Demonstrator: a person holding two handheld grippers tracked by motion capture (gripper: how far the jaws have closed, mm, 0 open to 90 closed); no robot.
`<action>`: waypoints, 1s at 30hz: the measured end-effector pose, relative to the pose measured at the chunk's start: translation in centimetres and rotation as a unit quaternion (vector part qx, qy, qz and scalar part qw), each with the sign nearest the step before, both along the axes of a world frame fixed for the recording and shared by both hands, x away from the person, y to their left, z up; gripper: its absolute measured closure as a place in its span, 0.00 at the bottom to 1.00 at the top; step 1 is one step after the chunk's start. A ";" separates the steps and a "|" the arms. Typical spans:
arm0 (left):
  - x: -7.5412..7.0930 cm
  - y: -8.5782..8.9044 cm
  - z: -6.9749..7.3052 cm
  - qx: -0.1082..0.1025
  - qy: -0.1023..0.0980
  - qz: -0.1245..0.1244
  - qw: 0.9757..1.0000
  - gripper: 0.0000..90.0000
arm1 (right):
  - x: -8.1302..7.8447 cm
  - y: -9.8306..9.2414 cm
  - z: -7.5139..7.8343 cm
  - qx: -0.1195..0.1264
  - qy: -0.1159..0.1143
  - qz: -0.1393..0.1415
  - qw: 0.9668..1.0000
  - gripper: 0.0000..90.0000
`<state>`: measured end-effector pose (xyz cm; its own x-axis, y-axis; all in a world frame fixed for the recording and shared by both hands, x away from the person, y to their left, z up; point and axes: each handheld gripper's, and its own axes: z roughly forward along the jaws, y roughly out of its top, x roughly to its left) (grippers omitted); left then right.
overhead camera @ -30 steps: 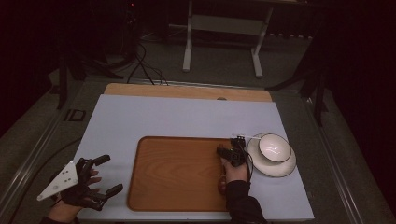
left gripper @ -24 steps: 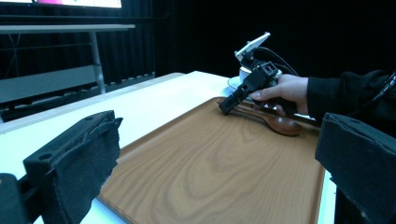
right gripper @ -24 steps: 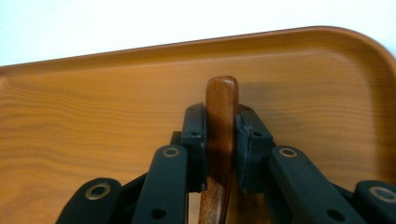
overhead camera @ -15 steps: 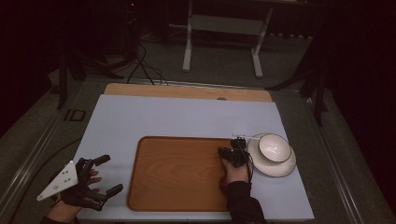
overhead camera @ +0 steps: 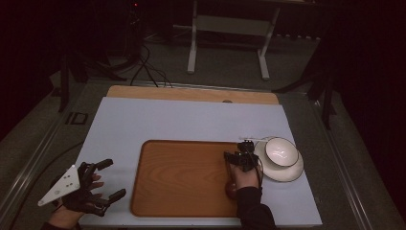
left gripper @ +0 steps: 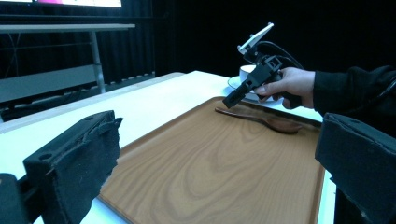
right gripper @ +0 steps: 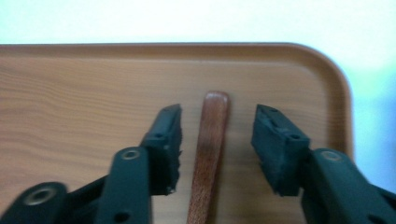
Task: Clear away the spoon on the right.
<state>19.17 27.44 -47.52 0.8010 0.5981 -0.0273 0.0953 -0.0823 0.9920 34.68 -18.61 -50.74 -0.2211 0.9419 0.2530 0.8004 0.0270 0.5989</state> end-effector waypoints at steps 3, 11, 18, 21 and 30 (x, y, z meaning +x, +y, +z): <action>0.0 -0.1 0.0 0.004 0.001 0.000 1.000 0.00 | -0.1 -0.3 0.4 0.010 0.005 0.004 1.000 0.49; 0.0 -0.1 -0.1 0.001 0.003 -0.001 1.000 0.00 | -0.6 -0.3 1.3 0.009 -0.010 0.031 0.999 0.33; 0.0 0.0 -0.1 -0.001 0.002 0.000 1.000 0.00 | -1.1 -0.6 2.8 0.013 -0.029 0.054 0.998 0.26; 0.0 0.0 -0.1 -0.001 0.002 0.000 1.000 0.00 | -1.3 -0.7 3.4 0.021 -0.035 0.071 0.997 0.23; 0.0 0.0 -0.1 0.000 0.005 0.000 1.000 0.00 | -2.4 -1.4 5.3 0.016 -0.073 0.111 0.991 0.19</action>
<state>19.22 27.43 -47.60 0.8004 0.5985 -0.0347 0.1048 -0.0828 0.9910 32.27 -20.01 -45.45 -0.4591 0.8577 0.2315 0.6811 0.1725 0.7116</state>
